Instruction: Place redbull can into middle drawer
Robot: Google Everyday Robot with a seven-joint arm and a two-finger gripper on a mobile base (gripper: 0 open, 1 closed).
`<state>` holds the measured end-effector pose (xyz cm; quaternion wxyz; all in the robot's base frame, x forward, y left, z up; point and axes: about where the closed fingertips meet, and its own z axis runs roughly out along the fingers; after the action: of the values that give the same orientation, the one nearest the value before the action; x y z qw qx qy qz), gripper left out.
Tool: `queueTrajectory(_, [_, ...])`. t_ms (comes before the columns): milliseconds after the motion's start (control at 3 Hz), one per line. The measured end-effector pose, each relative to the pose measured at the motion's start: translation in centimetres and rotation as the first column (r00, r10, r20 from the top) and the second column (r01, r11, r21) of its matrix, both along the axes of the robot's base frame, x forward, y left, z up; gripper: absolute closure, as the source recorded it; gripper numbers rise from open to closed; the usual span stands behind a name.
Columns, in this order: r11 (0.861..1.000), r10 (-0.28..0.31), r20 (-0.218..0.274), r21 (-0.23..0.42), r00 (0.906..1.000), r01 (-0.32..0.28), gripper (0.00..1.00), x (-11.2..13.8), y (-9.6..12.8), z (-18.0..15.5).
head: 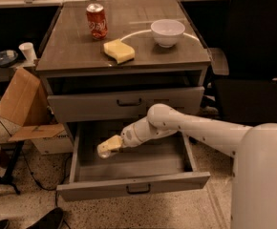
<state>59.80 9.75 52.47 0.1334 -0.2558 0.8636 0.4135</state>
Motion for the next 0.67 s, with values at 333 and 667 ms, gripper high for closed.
queueTrajectory(333, [1.000,0.000,-0.048,0.020,0.9989,0.000,0.97,0.91,1.46,-4.45])
queueTrajectory(667, [0.998,-0.029,-0.055,0.051,0.9981,0.032,0.75,1.52,1.96,-5.21])
